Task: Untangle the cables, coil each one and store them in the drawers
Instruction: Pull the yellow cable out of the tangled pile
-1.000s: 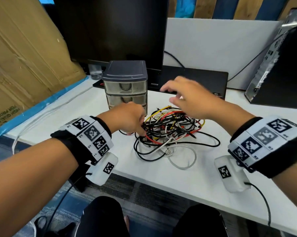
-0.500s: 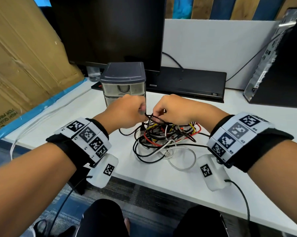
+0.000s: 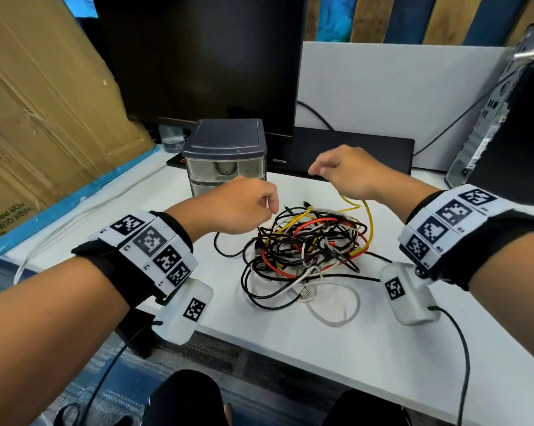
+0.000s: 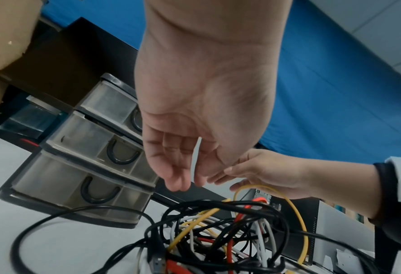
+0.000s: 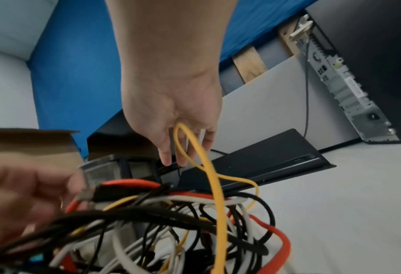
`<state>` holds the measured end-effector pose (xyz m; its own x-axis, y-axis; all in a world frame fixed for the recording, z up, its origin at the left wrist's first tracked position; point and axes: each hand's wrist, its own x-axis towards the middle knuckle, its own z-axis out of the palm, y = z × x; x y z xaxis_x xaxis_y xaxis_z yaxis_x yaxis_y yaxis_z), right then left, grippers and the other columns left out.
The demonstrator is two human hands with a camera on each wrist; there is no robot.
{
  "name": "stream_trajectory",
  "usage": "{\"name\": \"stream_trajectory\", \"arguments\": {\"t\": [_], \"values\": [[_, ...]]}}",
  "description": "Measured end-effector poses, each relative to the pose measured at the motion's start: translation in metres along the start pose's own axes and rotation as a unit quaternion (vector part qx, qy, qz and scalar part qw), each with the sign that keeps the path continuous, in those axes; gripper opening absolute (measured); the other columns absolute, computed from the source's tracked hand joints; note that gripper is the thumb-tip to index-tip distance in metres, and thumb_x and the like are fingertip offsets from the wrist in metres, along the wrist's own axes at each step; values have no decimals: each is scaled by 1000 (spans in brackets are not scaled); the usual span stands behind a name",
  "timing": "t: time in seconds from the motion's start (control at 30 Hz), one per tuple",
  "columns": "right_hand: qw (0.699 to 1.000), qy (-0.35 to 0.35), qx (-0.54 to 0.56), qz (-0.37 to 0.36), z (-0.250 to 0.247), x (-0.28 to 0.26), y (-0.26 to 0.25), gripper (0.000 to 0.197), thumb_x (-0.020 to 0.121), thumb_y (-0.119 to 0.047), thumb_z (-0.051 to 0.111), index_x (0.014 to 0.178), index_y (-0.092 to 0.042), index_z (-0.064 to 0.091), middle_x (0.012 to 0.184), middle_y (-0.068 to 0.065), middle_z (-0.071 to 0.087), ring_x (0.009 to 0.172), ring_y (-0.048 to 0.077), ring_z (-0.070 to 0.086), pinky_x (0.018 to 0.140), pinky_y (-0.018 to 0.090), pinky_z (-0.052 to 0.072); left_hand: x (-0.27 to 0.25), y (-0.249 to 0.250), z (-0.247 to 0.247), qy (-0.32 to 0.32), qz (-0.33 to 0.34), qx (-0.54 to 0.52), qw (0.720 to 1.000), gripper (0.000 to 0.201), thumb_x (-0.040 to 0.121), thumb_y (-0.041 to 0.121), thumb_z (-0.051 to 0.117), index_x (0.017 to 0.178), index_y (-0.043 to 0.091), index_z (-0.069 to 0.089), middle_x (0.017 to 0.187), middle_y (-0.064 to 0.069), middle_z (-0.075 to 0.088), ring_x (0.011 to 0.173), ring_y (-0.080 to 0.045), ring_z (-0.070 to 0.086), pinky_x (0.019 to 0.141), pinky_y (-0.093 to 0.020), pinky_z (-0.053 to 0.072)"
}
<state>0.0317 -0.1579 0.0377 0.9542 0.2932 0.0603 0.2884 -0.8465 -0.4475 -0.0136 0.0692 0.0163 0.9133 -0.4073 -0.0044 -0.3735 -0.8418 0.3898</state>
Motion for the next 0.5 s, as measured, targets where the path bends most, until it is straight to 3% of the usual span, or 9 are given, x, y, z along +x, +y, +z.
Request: {"name": "stream_trajectory", "arguments": {"t": [0.1,0.2,0.3,0.37,0.43,0.5], "values": [[996,-58,-38,-48,10,11,-8,30,104,-13,48,116,-20,74,121,1,70,117,18,61,91,22,39,11,0,-1,20,-6,-7,1000,24,100,15,50,103,32,67,102,7,69,92,-5,64,77,-30,55],[983,-133,-94,-82,22,22,-22,26,102,-18,51,109,-21,76,98,-6,70,98,15,61,73,21,42,20,1,1,18,0,3,1000,25,102,17,49,104,28,71,105,5,70,98,-15,68,85,-41,58],[965,-197,-164,-57,34,31,-31,18,102,-25,54,100,-23,72,80,-6,60,80,17,52,64,29,38,29,4,7,1,18,22,1000,18,104,22,54,97,20,70,93,12,64,97,-14,61,76,-24,46],[961,-215,-173,-25,41,37,-32,16,99,-16,54,95,-17,69,74,-2,56,72,19,48,57,29,37,34,5,10,-15,25,31,999,16,102,23,57,98,15,70,91,8,66,93,-16,60,72,-24,43],[956,-227,-185,-5,43,40,-33,19,98,-8,51,86,-10,66,71,1,52,67,20,45,54,29,34,37,2,14,-33,13,11,999,4,97,20,64,99,17,67,95,5,67,91,-17,61,73,-27,49],[950,-240,-198,16,44,41,-33,28,99,-10,50,72,-12,54,68,1,47,61,17,38,52,29,30,38,-1,18,-42,6,-6,999,16,91,16,71,98,23,59,90,10,60,83,-11,57,65,-17,44]]}}
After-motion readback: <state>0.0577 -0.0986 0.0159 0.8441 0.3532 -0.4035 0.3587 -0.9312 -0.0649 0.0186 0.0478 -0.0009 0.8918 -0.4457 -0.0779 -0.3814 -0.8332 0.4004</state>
